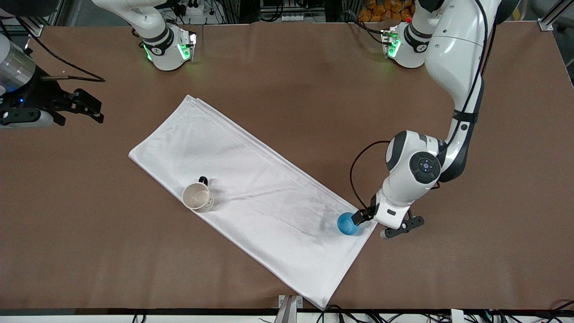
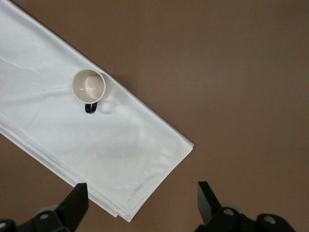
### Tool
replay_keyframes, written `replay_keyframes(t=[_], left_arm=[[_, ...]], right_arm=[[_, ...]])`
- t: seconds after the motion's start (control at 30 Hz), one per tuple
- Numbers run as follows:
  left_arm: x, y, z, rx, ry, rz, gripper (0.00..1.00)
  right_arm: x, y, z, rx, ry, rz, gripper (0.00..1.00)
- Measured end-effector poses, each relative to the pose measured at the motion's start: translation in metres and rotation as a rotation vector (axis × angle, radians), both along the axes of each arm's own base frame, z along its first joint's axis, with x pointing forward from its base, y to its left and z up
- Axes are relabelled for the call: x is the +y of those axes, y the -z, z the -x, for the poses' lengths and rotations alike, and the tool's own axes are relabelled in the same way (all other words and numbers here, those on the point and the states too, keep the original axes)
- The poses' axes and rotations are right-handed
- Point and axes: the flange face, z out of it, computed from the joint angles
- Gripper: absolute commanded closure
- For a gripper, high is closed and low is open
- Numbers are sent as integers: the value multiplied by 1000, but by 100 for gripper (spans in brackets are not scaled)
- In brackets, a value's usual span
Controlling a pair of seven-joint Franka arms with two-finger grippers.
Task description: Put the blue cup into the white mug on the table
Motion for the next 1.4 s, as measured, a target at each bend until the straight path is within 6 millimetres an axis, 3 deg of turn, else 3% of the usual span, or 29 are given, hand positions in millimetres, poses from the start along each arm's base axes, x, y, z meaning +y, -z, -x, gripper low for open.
replay_keyframes(t=[0.17, 0.5, 0.53, 0.57, 0.67, 0.7, 0.73, 1.07, 1.4], left_arm=[[-2, 13, -1, -13, 0, 3, 0], [-12, 36, 1, -31, 1, 9, 0], [-13, 38, 1, -33, 1, 10, 9], [-14, 39, 1, -35, 0, 11, 24], [-15, 45, 1, -35, -20, 16, 79], [-15, 46, 2, -32, -35, 19, 94], [-16, 47, 2, -29, -53, 23, 100], [-30, 53, 8, -9, -125, 40, 100], [-22, 43, -1, -41, -102, 36, 100]], right_arm=[[8, 20, -4, -14, 5, -7, 0], [50, 70, -10, -14, 21, -11, 0], [53, 74, -11, -13, 22, -11, 0], [56, 79, -13, -12, 24, -11, 0], [65, 94, -19, -5, 29, -9, 0], [68, 99, -21, -3, 29, -9, 0], [71, 105, -23, -2, 27, -8, 0], [107, 182, -39, -20, -8, -9, 0], [139, 249, -37, -4, 13, -4, 0]])
